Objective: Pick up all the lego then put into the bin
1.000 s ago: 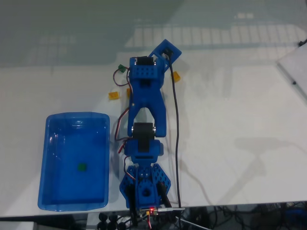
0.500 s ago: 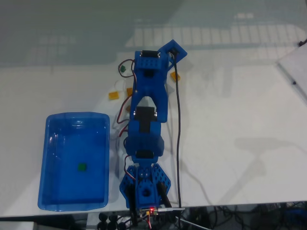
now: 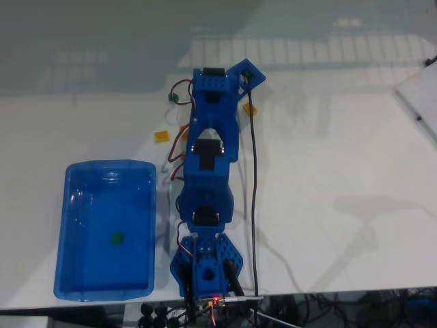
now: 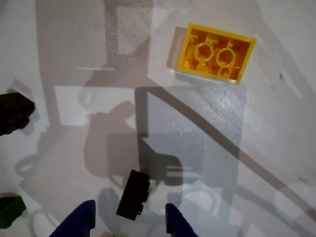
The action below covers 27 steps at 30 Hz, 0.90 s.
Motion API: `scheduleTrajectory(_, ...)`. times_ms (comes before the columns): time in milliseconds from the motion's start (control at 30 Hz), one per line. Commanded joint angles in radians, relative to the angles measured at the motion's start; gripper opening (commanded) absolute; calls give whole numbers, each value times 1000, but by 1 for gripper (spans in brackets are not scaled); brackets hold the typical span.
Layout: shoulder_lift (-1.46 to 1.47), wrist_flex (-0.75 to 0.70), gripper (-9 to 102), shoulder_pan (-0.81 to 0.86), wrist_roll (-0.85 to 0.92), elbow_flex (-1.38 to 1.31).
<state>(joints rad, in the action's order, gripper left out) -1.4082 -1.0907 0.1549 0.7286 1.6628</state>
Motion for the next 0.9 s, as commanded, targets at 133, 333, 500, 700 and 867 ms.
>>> scheduleTrajectory(133,26,11,18,-6,-5,-81)
scheduleTrajectory(333,60,8,18,-11,-2,-100)
scheduleTrajectory(500,80,3,18,-14,2,-115)
scheduleTrajectory(700,92,3,16,-18,8,-117)
scheduleTrajectory(867,101,3,16,-21,15,-117)
